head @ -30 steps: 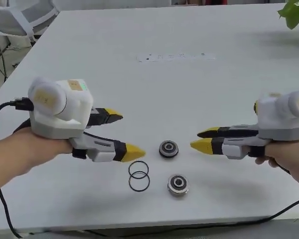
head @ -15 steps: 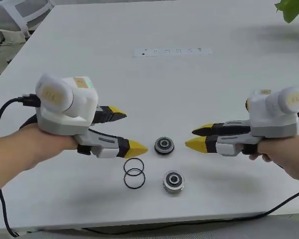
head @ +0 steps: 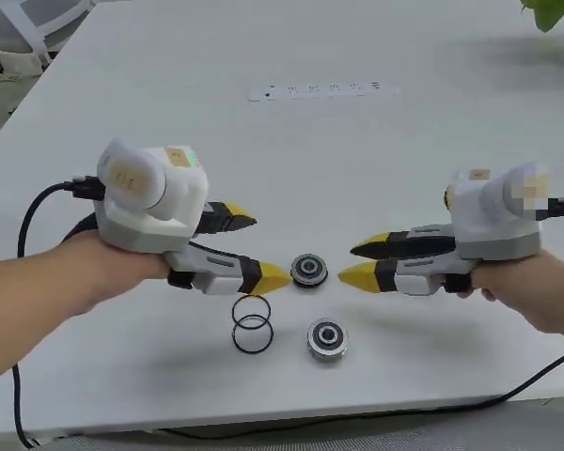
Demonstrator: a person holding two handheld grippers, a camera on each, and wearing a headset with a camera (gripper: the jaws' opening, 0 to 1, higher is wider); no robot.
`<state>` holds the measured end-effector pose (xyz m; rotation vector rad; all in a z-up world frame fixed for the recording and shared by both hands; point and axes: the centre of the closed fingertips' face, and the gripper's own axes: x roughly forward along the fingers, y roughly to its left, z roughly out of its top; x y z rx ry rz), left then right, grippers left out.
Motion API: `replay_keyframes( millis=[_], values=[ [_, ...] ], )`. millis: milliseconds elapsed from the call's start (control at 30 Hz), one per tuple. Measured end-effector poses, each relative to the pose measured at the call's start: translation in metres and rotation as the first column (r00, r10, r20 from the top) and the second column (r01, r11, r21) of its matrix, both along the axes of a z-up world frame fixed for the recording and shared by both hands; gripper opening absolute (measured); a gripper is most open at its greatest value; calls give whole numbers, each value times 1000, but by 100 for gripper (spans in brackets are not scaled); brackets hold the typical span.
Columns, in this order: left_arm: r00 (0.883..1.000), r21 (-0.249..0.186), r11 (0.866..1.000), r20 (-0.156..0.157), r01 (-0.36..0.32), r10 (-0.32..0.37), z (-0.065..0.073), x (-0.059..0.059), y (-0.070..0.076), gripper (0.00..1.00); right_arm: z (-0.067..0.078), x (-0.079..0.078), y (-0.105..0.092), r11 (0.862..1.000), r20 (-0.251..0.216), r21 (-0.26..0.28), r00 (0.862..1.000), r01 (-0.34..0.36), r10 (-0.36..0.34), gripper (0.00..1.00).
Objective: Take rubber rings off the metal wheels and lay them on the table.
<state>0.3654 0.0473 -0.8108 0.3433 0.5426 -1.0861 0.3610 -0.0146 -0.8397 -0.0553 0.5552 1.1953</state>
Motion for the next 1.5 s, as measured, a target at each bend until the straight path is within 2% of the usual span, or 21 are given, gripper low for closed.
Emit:
replay_keyframes(
  millis=[567, 700, 1500],
  values=[
    [999, 8, 1000, -34, 22, -21, -16, 2, -18, 44, -12, 0, 11, 999, 23, -28, 999, -42, 42, 29],
    [998, 6, 1000, -55, 23, -23, -21, 0, -22, 39, -12, -1, 13, 999, 23, -27, 999, -46, 47, 29],
    [997, 16, 999, -67, 42, -40, -34, 2, -36, 24, -14, -2, 18, 998, 19, -15, 998, -54, 54, 30]
  ],
)
